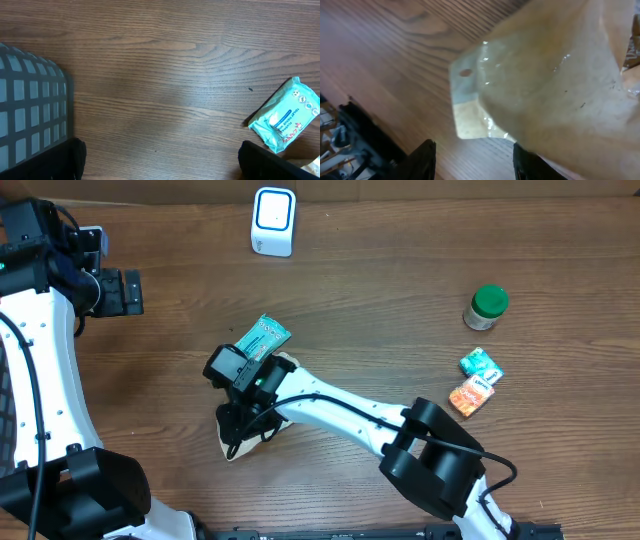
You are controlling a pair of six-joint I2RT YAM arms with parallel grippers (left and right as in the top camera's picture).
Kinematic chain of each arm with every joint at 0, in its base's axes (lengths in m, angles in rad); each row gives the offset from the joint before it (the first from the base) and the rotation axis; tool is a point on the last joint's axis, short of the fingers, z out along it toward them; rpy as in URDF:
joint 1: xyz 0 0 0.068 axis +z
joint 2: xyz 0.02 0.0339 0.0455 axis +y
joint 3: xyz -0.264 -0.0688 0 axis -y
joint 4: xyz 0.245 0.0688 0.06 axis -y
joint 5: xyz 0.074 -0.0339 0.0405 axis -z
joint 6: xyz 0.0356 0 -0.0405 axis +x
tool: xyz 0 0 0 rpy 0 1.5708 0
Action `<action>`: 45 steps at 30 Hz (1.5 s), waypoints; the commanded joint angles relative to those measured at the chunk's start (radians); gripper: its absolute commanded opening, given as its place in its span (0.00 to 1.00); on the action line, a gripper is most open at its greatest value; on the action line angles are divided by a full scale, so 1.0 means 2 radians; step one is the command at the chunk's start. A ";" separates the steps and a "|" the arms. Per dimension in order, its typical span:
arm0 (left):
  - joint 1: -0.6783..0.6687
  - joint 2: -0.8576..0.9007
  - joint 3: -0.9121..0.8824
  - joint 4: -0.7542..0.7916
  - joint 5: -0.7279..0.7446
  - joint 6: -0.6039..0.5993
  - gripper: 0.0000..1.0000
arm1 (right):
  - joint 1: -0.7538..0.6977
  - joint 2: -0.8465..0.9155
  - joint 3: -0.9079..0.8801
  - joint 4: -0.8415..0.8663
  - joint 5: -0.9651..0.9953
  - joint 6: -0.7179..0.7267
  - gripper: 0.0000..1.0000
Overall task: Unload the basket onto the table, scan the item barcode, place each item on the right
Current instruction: 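Reach the right gripper to the plastic bag and grasp it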
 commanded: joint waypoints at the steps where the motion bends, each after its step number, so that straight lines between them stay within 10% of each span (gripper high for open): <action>1: -0.002 0.000 0.000 0.000 0.000 -0.009 1.00 | -0.009 0.011 0.005 -0.019 0.012 0.004 0.49; 5: -0.002 0.000 0.000 0.000 0.000 -0.009 1.00 | -0.033 0.011 0.005 -0.081 0.031 0.004 0.68; 18: -0.002 0.000 0.000 0.000 0.000 -0.009 1.00 | -0.176 0.011 0.004 -0.174 0.141 0.003 0.71; 28: -0.002 0.000 0.000 0.000 0.000 -0.009 1.00 | -0.216 0.004 0.038 -0.149 -0.091 -0.101 0.61; 40: -0.002 0.000 0.000 0.000 0.000 -0.009 1.00 | -0.102 -0.008 0.083 -0.159 0.064 0.155 0.42; 45: -0.002 0.000 0.000 0.000 0.000 -0.009 1.00 | -0.060 -0.003 0.030 -0.104 0.129 0.251 0.56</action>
